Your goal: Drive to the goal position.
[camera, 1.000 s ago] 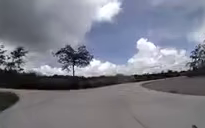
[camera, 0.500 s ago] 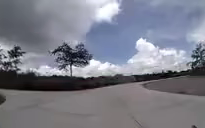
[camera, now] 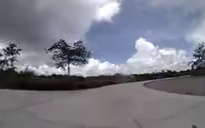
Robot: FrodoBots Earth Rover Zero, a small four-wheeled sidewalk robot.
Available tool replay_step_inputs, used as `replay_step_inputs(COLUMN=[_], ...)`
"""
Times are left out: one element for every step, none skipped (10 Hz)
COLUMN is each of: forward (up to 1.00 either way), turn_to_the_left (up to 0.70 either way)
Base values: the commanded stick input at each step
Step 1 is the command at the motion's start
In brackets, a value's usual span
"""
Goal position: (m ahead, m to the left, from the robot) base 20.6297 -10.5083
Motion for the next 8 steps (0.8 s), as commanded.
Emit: replay_step_inputs(forward=[0.85,0.85,0.85,0.85,0.85,0.85,0.85,0.85], turn_to_the_left=[0.0,0.0,0.0,0.0,0.0,0.0,0.0,0.0])
